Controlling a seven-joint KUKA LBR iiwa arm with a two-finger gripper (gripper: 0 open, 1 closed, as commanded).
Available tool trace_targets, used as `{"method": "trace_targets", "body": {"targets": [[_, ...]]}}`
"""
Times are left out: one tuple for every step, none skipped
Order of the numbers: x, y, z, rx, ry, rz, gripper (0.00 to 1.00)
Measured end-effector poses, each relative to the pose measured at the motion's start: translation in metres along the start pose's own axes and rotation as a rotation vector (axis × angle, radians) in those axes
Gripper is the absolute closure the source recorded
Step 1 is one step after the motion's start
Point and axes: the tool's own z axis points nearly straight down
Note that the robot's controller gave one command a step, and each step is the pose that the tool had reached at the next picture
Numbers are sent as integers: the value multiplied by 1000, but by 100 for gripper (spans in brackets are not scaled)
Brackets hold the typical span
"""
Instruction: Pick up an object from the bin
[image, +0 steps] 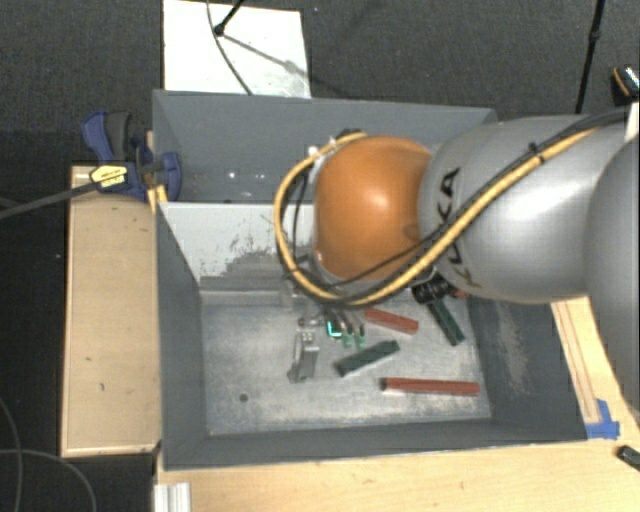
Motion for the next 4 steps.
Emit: {"method": "trace_targets", "body": {"targets": [[-22,-90,2,4,-5,0,0],[-12,-140,47,2,-4,-150,0],[-20,-174,127,-1,-5,-104,0],[-21,-173,123,-1,-7,-101,100]]}}
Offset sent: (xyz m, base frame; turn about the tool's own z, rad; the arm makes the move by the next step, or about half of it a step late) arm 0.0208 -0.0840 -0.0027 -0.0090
